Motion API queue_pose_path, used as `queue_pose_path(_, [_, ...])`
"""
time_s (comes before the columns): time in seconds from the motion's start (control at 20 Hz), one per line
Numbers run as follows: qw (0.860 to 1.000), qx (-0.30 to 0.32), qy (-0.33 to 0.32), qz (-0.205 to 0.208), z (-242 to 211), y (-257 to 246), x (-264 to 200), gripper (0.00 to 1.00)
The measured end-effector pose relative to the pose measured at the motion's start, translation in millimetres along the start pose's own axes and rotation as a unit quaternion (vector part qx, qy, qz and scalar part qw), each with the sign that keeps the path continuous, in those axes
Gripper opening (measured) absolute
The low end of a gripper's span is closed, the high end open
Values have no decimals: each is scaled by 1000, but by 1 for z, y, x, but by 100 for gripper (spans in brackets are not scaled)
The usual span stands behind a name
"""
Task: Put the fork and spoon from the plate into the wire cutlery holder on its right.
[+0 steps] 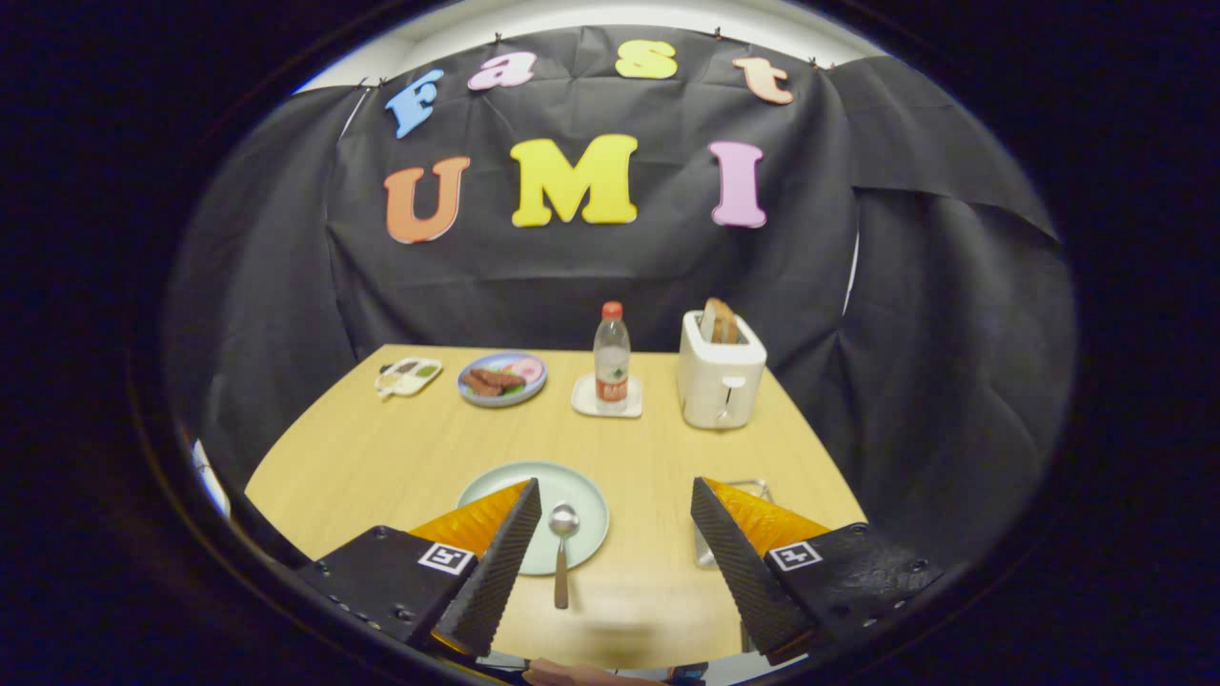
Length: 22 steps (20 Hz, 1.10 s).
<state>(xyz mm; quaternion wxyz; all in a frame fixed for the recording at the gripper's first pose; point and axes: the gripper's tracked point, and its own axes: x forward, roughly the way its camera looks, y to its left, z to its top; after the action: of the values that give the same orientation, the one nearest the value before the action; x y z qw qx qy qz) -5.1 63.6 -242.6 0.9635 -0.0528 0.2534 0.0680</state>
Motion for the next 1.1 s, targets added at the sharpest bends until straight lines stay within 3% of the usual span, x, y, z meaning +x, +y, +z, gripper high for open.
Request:
queue_pose_path(0.2, [997,-20,73,21,-58,25,19,96])
queue_pose_path(0.3, [995,-15,94,33,-78,38,30,92])
queue_pose_path(0.5, [992,-30,125,19,-106,45,61,85])
queue_pose_path(0.55, [991,-29,130,20,-109,48,69,76])
queue_pose_path(0.85, [987,-2,158,16,-123,52,105,46])
queue_pose_path(0.9, [986,0,164,14,-126,52,106,46])
queue_pose_path(1.05, [984,8,179,21,-131,52,106,15])
queue_pose_path(1.1, [981,11,189,28,-136,54,107,16])
